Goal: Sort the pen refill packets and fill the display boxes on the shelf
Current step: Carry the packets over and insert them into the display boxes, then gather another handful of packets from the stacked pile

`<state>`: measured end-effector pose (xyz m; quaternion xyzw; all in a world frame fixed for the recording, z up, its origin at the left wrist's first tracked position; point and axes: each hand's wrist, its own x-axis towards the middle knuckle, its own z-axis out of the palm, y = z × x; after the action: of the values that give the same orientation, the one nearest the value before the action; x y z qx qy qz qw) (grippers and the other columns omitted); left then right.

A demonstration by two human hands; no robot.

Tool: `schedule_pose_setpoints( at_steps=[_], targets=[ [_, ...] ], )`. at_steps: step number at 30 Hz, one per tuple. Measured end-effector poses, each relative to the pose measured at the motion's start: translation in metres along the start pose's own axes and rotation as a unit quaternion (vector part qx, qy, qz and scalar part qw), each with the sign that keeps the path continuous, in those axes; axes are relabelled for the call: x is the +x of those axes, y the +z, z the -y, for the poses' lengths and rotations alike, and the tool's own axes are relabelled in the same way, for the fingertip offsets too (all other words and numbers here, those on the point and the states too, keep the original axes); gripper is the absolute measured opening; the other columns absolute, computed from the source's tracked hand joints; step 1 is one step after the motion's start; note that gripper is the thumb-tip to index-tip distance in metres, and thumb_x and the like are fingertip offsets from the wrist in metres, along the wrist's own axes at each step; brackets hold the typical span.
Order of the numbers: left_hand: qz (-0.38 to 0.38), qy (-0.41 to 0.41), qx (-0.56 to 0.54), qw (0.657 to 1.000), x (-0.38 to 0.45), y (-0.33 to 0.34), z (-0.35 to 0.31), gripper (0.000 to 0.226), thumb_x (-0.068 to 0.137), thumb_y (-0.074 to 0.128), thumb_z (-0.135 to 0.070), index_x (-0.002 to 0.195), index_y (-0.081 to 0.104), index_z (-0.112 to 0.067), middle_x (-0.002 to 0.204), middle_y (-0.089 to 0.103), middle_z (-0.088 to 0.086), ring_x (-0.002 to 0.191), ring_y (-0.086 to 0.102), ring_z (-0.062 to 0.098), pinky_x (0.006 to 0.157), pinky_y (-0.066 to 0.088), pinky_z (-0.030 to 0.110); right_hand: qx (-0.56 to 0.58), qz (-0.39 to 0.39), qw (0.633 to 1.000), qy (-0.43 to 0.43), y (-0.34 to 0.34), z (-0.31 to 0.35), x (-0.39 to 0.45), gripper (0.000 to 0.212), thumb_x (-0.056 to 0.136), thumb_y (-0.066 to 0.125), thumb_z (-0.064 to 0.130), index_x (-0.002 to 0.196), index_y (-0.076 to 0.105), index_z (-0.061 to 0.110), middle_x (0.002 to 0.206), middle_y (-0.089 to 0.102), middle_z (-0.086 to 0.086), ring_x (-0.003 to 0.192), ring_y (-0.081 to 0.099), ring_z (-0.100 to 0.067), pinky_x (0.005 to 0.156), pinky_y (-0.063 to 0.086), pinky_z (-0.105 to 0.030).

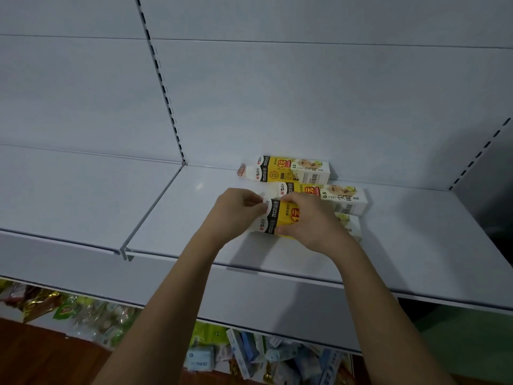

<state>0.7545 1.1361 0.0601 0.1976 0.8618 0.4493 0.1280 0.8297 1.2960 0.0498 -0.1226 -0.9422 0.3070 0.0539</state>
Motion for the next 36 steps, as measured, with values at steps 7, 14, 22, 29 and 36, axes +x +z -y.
schedule_pose_setpoints(
  at_steps=[7,14,22,29,36],
  targets=[
    [-0.075,0.037,0.055,0.995,-0.015,0.006,0.007,0.028,0.097,0.060,-0.030,0.119,0.067,-0.014,0.106,0.072,0.000,0.093,0.065,0.010,0.074,0.054,0.021,-0.052,0.005,0.997,-0.048,-0.001,0.000,-0.006,0.067,0.082,0.075,0.039,0.142,0.048,0.024,0.135,0.054,0.003,0.124,0.047,-0.019,0.104,0.039,-0.044],
    [-0.197,0.016,0.174,0.965,-0.071,-0.033,0.035,0.034,0.099,0.052,-0.041,0.123,0.066,-0.023,0.121,0.066,-0.009,0.108,0.057,0.012,0.091,0.043,0.030,0.080,-0.017,0.987,-0.138,-0.007,0.028,-0.022,0.033,0.096,0.057,0.041,0.125,0.060,0.026,0.113,0.061,0.010,0.103,0.055,-0.010,0.088,0.049,-0.037],
    [-0.213,-0.121,0.243,0.939,-0.185,-0.080,0.104,0.052,0.097,0.040,-0.060,0.132,0.059,-0.026,0.130,0.062,-0.004,0.121,0.053,0.020,0.099,0.046,0.043,0.040,0.185,0.957,-0.220,0.056,0.081,-0.051,0.029,0.096,0.054,0.046,0.115,0.066,0.028,0.108,0.065,0.012,0.097,0.058,-0.011,0.089,0.051,-0.037],
    [-0.235,-0.291,0.197,0.906,-0.289,-0.111,0.185,0.051,0.097,0.034,-0.064,0.127,0.059,-0.032,0.123,0.066,-0.002,0.107,0.061,0.018,0.092,0.052,0.043,-0.009,0.297,0.925,-0.236,0.139,0.123,-0.079,0.019,0.096,0.056,0.041,0.107,0.066,0.029,0.105,0.065,0.010,0.095,0.059,-0.012,0.091,0.050,-0.037],
    [-0.184,-0.449,0.094,0.869,-0.387,-0.143,0.275,0.059,0.094,0.039,-0.068,0.139,0.049,-0.031,0.143,0.053,-0.002,0.120,0.055,0.020,0.088,0.046,0.033,-0.124,0.434,0.864,-0.223,0.248,0.195,-0.117,0.032,0.099,0.053,0.041,0.122,0.061,0.020,0.117,0.062,-0.002,0.102,0.059,-0.019,0.083,0.048,-0.032]
  ],
)
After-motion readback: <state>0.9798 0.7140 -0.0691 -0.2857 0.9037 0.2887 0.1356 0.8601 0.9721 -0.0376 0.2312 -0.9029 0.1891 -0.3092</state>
